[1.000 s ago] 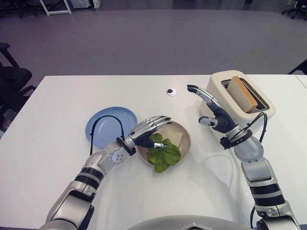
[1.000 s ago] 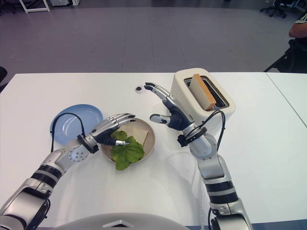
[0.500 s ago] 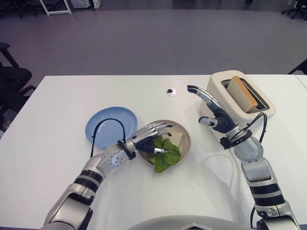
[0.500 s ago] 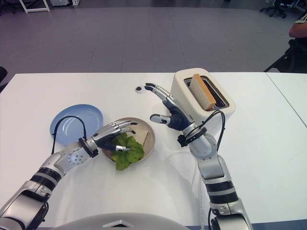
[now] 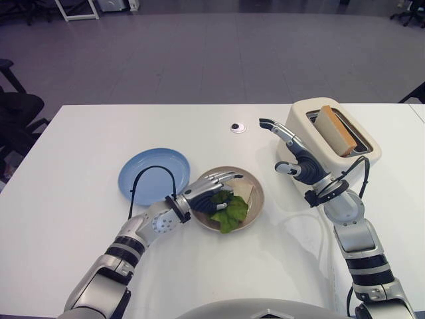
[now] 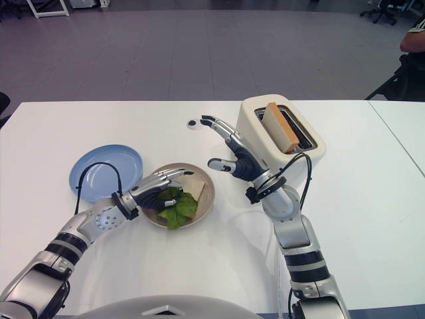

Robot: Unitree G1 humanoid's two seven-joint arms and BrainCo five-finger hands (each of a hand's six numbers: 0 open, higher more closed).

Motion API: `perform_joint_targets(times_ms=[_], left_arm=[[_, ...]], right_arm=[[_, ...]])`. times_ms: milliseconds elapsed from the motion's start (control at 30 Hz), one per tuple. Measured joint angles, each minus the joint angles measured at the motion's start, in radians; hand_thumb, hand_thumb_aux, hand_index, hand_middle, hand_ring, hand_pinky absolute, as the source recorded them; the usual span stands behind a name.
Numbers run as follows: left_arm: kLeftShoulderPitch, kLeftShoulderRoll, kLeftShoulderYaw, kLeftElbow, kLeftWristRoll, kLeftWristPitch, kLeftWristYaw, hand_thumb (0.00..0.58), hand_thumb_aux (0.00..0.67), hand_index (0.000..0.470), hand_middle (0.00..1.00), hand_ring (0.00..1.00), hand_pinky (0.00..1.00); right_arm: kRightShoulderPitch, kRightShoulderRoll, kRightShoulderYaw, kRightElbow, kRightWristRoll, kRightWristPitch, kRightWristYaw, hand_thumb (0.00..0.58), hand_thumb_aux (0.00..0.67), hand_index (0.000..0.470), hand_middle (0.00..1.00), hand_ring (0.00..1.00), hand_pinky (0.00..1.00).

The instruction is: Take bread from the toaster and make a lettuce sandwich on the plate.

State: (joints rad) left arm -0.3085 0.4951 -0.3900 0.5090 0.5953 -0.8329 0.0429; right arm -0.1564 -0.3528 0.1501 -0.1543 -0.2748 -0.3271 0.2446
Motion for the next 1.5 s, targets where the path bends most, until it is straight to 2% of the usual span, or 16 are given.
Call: perform_joint_targets(times_ms=[300, 367, 433, 467, 500, 533, 567, 900, 1100, 1233, 1300, 1500], left_arm=[[-0.006, -0.019, 0.055, -0.030, 0.011, 0.040, 0.065, 0.580, 0.670, 0.470, 0.00, 0.00, 0.00], [-0.016, -0.026, 0.054, -0.015, 0.024, 0.052, 0.080, 0.576, 0.615, 0.431, 0.00, 0.00, 0.00], [-0.029, -0.035, 0.047, 0.016, 0.039, 0.058, 0.091, 0.574, 0.604, 0.424, 0.00, 0.00, 0.00], [-0.035, -0.046, 0.041, 0.037, 0.054, 0.060, 0.099, 0.564, 0.557, 0.391, 0.00, 0.00, 0.00], [-0.040, -0.051, 0.035, 0.048, 0.057, 0.060, 0.102, 0.498, 0.418, 0.293, 0.00, 0.00, 0.00], [-0.048, -0.054, 0.030, 0.061, 0.066, 0.064, 0.109, 0.241, 0.158, 0.111, 0.00, 0.00, 0.00], [-0.054, -0.060, 0.024, 0.071, 0.076, 0.066, 0.118, 0.000, 0.000, 0.000, 0.00, 0.00, 0.00], [-0.067, -0.083, 0.005, 0.102, 0.096, 0.075, 0.152, 0.000, 0.000, 0.000, 0.00, 0.00, 0.00], [-0.059, -0.066, 0.071, 0.062, -0.004, 0.045, 0.163, 0.000, 0.000, 0.000, 0.00, 0.00, 0.00], [-0.048, -0.066, 0.148, -0.008, -0.166, -0.002, 0.136, 0.000, 0.000, 0.000, 0.00, 0.00, 0.00], [-0.046, -0.065, 0.167, -0.023, -0.198, -0.008, 0.117, 0.000, 0.000, 0.000, 0.00, 0.00, 0.00], [-0.021, -0.040, 0.209, -0.037, -0.214, -0.009, 0.089, 0.000, 0.000, 0.000, 0.00, 0.00, 0.00]], right_arm=[[0.000, 0.000, 0.000, -0.001, 0.000, 0.000, 0.000, 0.000, 0.000, 0.000, 0.00, 0.00, 0.00], [0.000, 0.000, 0.000, -0.002, 0.000, 0.000, 0.000, 0.000, 0.000, 0.000, 0.00, 0.00, 0.00], [0.000, 0.000, 0.000, -0.003, 0.000, 0.000, 0.000, 0.000, 0.000, 0.000, 0.00, 0.00, 0.00], [0.000, 0.001, 0.000, -0.003, 0.000, 0.000, 0.000, 0.000, 0.000, 0.000, 0.00, 0.00, 0.00], [0.000, 0.001, 0.000, -0.003, 0.000, 0.000, 0.000, 0.000, 0.000, 0.000, 0.00, 0.00, 0.00], [0.000, 0.001, 0.001, -0.004, 0.000, 0.000, 0.000, 0.000, 0.000, 0.000, 0.00, 0.00, 0.00], [0.000, 0.001, 0.001, -0.004, 0.000, 0.000, 0.000, 0.000, 0.000, 0.000, 0.00, 0.00, 0.00], [0.004, 0.005, -0.003, -0.030, -0.002, -0.002, -0.017, 0.000, 0.000, 0.000, 0.00, 0.00, 0.00], [-0.005, 0.013, -0.131, -0.141, -0.091, -0.003, -0.155, 0.000, 0.000, 0.000, 0.00, 0.00, 0.00], [-0.043, -0.098, -0.319, -0.098, -0.258, 0.017, -0.323, 0.000, 0.000, 0.000, 0.00, 0.00, 0.00], [-0.041, -0.144, -0.362, -0.052, -0.327, 0.040, -0.372, 0.000, 0.000, 0.000, 0.00, 0.00, 0.00], [-0.015, -0.267, -0.344, 0.136, -0.471, 0.101, -0.401, 0.000, 0.000, 0.000, 0.00, 0.00, 0.00]])
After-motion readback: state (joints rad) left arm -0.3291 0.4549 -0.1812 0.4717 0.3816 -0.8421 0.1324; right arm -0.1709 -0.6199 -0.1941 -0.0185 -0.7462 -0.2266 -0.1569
